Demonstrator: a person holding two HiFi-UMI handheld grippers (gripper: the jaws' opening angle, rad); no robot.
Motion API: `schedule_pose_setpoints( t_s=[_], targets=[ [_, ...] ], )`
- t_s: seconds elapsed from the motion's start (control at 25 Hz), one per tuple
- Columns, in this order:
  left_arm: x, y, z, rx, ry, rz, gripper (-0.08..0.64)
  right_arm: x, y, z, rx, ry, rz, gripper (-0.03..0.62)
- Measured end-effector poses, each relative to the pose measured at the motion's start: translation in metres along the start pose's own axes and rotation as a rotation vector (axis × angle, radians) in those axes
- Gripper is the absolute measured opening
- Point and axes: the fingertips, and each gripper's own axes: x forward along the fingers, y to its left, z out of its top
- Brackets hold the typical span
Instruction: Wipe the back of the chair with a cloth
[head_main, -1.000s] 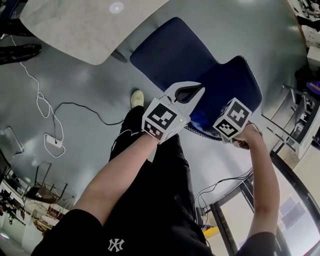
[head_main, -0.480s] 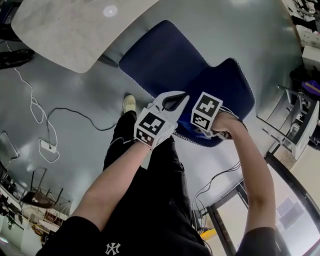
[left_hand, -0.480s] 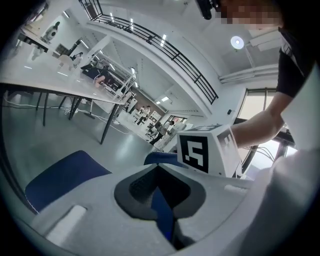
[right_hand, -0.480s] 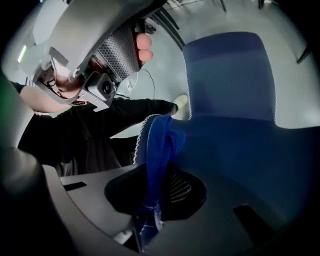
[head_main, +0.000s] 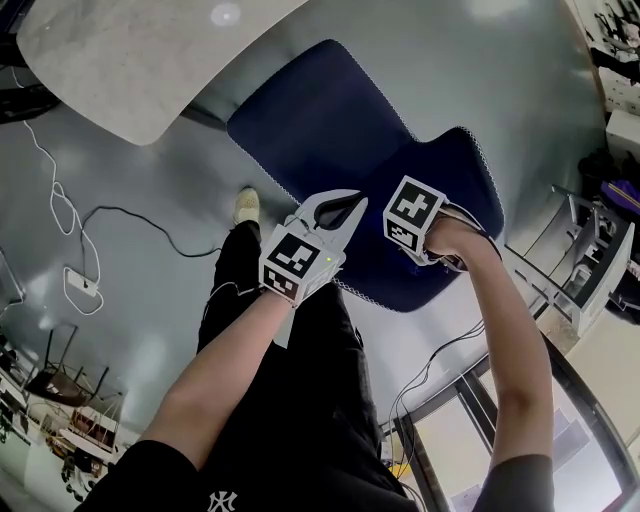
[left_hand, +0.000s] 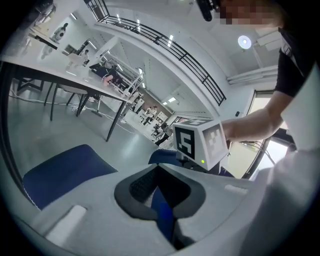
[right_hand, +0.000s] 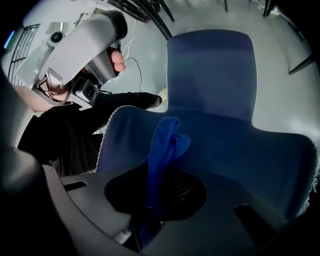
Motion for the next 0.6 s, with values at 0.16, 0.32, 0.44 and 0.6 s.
schedule_pose_setpoints(
  t_s=[0.16, 0.32, 0.44, 0.6],
  targets=[
    [0.01, 0.0, 0.004, -0.003, -0.013, -0.008, 0.008, -0.016, -0.032, -0.007, 0.02, 0.003, -0.063, 0.077],
    [0.02, -0.003, 0.005, -0.002, -0.017, -0.013, 0.008, -0.032, -0.062, -0.017, 0.038, 0.01, -0.138, 0.077],
    [0.024, -0.004, 0.005, 0.002, -0.017, -0.016, 0.008, -0.044, -0.082, -0.023, 0.046, 0.029, -0.214, 0.077],
    [0.028, -0.007, 0.007, 0.004, -0.024, -0.012, 0.008, -0.068, -0.116, -0.031, 0.049, 0.057, -0.367, 0.077]
  ],
)
